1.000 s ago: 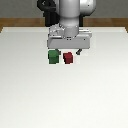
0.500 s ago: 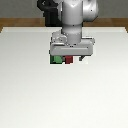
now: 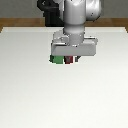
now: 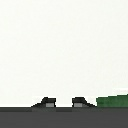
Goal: Place the red cube on top of the green cube.
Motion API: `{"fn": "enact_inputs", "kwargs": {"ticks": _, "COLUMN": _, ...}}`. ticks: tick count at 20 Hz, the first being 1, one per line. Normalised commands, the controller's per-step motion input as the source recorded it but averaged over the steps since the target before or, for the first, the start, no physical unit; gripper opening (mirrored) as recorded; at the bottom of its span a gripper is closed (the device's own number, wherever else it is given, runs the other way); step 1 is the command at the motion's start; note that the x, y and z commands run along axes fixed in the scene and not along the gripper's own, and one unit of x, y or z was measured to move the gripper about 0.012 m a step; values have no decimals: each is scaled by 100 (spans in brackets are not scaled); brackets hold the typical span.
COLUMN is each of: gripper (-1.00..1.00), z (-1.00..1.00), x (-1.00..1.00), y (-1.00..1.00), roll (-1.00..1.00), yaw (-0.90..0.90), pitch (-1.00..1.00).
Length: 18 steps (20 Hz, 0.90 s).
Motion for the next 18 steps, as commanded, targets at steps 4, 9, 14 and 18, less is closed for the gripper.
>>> {"fn": "enact_inputs", "kwargs": {"ticks": 4, "gripper": -100, "z": 0, "x": 0, "y": 0, "roll": 0, "yaw": 0, "pitch": 0}}
{"fn": "enact_inputs", "kwargs": {"ticks": 9, "gripper": -100, "z": 20, "x": 0, "y": 0, "roll": 0, "yaw": 0, "pitch": 0}}
{"fn": "enact_inputs", "kwargs": {"ticks": 14, "gripper": -100, "z": 80, "x": 0, "y": 0, "roll": 0, "yaw": 0, "pitch": 0}}
{"fn": "enact_inputs", "kwargs": {"ticks": 18, "gripper": -100, "z": 75, "x": -12, "y": 0, "roll": 0, "yaw": 0, "pitch": 0}}
